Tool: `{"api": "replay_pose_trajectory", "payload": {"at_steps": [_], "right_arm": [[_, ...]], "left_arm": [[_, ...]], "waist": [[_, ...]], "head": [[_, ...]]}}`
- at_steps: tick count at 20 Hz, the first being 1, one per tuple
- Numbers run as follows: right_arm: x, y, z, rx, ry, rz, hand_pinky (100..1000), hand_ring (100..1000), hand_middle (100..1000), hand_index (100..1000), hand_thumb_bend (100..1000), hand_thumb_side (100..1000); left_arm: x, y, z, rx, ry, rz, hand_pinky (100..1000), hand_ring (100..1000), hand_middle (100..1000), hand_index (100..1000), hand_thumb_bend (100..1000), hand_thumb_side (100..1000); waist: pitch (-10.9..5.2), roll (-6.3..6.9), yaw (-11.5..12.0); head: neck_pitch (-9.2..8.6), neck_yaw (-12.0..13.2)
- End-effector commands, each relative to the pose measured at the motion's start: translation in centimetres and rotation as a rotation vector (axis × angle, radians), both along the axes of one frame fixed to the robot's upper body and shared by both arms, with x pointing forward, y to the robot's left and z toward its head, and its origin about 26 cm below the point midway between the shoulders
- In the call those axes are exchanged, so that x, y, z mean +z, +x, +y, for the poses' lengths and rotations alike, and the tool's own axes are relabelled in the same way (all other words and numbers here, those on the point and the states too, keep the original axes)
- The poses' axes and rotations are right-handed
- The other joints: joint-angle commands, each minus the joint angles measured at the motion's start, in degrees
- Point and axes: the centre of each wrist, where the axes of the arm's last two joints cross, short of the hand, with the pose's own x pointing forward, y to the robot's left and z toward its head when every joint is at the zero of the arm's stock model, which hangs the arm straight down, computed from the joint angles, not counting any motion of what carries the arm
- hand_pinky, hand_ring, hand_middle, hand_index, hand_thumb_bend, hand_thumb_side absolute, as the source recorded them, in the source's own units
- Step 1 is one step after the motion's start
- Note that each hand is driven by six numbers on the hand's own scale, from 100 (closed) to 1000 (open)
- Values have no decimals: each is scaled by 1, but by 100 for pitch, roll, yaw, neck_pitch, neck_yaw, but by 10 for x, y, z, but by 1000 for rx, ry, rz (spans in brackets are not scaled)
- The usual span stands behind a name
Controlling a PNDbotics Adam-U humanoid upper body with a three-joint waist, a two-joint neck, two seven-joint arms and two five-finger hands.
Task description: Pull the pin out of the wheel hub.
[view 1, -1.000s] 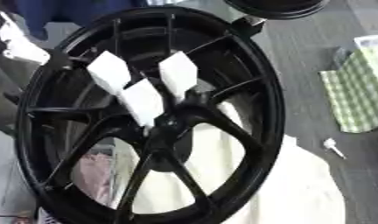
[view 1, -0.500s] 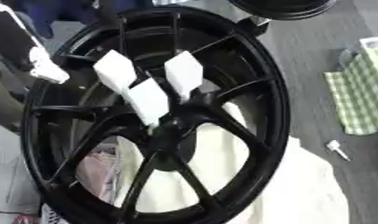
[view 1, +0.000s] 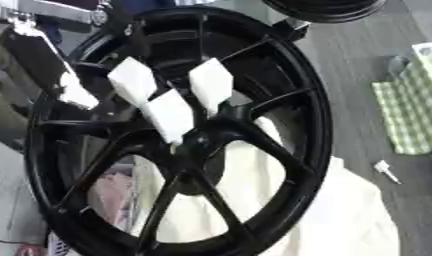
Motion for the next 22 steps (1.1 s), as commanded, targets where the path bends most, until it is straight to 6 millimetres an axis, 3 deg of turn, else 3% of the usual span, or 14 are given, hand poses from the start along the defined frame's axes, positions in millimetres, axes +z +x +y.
{"api": "replay_pose_trajectory", "payload": {"at_steps": [1,14,22], "right_arm": [[8,-2,-1,-38,-1,-20,546,611,522,643,100,578],[6,-2,-1,-38,10,-20,545,611,521,642,100,590],[6,-2,-2,-45,17,-26,544,611,521,641,100,596]], "left_arm": [[10,-1,2,7,-1,-35,868,864,794,909,517,358],[3,8,4,40,3,-22,832,809,714,852,360,280],[0,11,2,46,-5,2,827,788,690,832,338,265]], "waist": [[-140,-35,-12],[-109,-61,-51],[-112,-59,-66]], "head": [[-18,29],[-37,89],[-55,119]]}}
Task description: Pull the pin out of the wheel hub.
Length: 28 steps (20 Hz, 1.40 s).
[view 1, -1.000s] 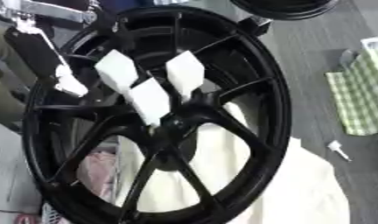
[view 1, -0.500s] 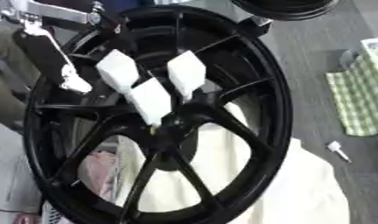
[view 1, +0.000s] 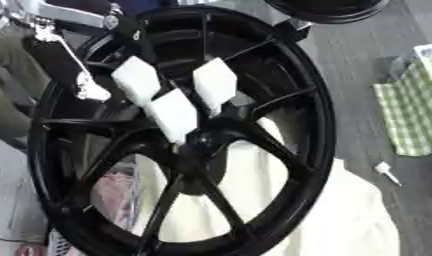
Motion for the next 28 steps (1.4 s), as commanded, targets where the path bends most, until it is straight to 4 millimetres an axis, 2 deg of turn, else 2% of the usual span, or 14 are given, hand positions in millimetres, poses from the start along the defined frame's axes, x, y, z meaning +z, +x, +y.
{"api": "replay_pose_trajectory", "payload": {"at_steps": [1,11,15,18,21,28], "right_arm": [[8,-3,-1,-49,1,-24,544,611,521,641,100,596],[8,-3,-2,-55,10,-30,543,612,521,640,100,602],[8,-2,-3,-58,14,-30,543,612,521,640,100,602],[7,-2,-3,-60,16,-27,543,612,521,640,100,605],[6,-1,-4,-64,19,-24,542,612,521,640,100,610],[5,-1,-5,-70,22,-22,543,613,521,640,100,610]], "left_arm": [[7,-1,3,11,-3,-13,826,785,687,829,336,262],[0,5,2,20,10,-1,797,722,600,763,305,219],[-1,6,1,16,5,4,783,686,543,714,245,190],[3,4,1,6,-20,9,768,660,513,685,206,174],[12,0,3,8,-66,15,732,611,463,632,115,129],[33,-14,10,12,-162,25,711,583,424,589,100,139]], "waist": [[-117,-27,-6],[-126,-33,-23],[-134,-38,-32],[-139,-40,-23],[-145,-41,-3],[-171,-42,34]], "head": [[-53,28],[-69,48],[-64,57],[-53,59],[-41,59],[-28,57]]}}
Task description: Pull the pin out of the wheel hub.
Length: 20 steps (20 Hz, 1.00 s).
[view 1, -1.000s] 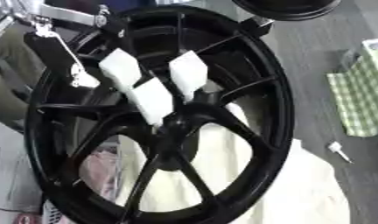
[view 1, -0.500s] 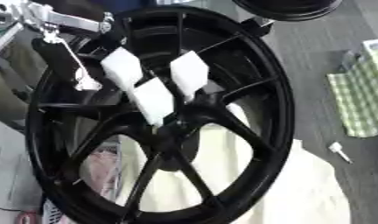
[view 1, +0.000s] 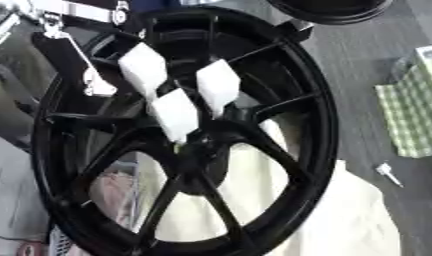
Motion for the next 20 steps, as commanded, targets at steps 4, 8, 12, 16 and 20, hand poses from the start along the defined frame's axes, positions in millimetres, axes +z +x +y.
{"api": "replay_pose_trajectory", "payload": {"at_steps": [4,8,12,16,20], "right_arm": [[8,-3,-5,-70,1,-15,543,613,521,640,100,609],[7,-3,-6,-76,-3,-12,543,613,522,640,100,608],[6,-4,-9,-93,-8,-8,544,613,522,640,100,607],[4,-5,-14,-117,-14,-6,544,613,522,640,100,606],[3,-7,-18,-139,-21,-6,545,614,522,640,100,598]], "left_arm": [[38,-18,18,25,-94,-43,708,574,418,588,100,146],[61,-21,38,59,-204,-37,707,560,405,588,100,163],[84,-17,83,165,-358,-49,709,551,398,592,100,182],[96,-16,156,329,-595,-113,714,544,392,600,100,222],[91,-25,234,534,-795,-202,715,541,388,605,100,253]], "waist": [[-199,-17,35],[-239,-6,84],[-282,9,177],[-319,26,286],[-352,11,401]], "head": [[-10,3],[10,-23],[87,-80],[173,-166],[223,-237]]}}
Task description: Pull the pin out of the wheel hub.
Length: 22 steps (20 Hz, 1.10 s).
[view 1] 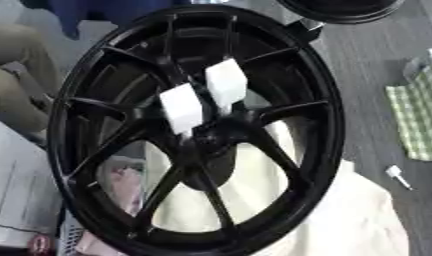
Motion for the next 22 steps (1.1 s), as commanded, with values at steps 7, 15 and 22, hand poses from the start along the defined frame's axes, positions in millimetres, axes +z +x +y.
{"api": "replay_pose_trajectory", "payload": {"at_steps": [7,15,22], "right_arm": [[14,-5,-6,-97,-25,-30,545,614,522,640,100,596],[16,-5,-3,-82,-17,-39,545,613,522,639,100,596],[15,-4,-3,-83,-5,-46,544,612,522,639,100,601]], "left_arm": [[-29,-42,145,468,-248,-75,727,552,405,633,100,243],[-93,-40,174,564,-193,78,887,808,751,935,273,615],[-108,-37,177,521,-147,125,902,843,788,967,377,751]], "waist": [[-198,-94,175],[-197,-199,205],[-188,-229,221]], "head": [[42,-161],[-37,-145],[-49,-125]]}}
